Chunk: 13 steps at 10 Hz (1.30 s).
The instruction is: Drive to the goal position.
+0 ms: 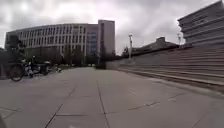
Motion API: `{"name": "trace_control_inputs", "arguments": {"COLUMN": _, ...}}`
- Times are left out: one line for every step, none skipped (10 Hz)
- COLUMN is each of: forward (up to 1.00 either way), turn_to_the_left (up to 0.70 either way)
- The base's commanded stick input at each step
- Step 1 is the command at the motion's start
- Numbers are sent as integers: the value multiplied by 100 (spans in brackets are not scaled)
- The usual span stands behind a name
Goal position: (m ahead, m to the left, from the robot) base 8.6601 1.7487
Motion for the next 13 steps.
{"name": "trace_control_inputs", "arguments": {"forward": 100, "turn_to_the_left": 0}}
{"name": "trace_control_inputs", "arguments": {"forward": 100, "turn_to_the_left": 0}}
{"name": "trace_control_inputs", "arguments": {"forward": 100, "turn_to_the_left": 0}}
{"name": "trace_control_inputs", "arguments": {"forward": 100, "turn_to_the_left": 0}}
{"name": "trace_control_inputs", "arguments": {"forward": 100, "turn_to_the_left": 0}}
{"name": "trace_control_inputs", "arguments": {"forward": 100, "turn_to_the_left": 0}}
{"name": "trace_control_inputs", "arguments": {"forward": 100, "turn_to_the_left": 0}}
{"name": "trace_control_inputs", "arguments": {"forward": 100, "turn_to_the_left": 29}}
{"name": "trace_control_inputs", "arguments": {"forward": 100, "turn_to_the_left": 10}}
{"name": "trace_control_inputs", "arguments": {"forward": 100, "turn_to_the_left": 0}}
{"name": "trace_control_inputs", "arguments": {"forward": 100, "turn_to_the_left": 0}}
{"name": "trace_control_inputs", "arguments": {"forward": 100, "turn_to_the_left": 38}}
{"name": "trace_control_inputs", "arguments": {"forward": 100, "turn_to_the_left": 10}}
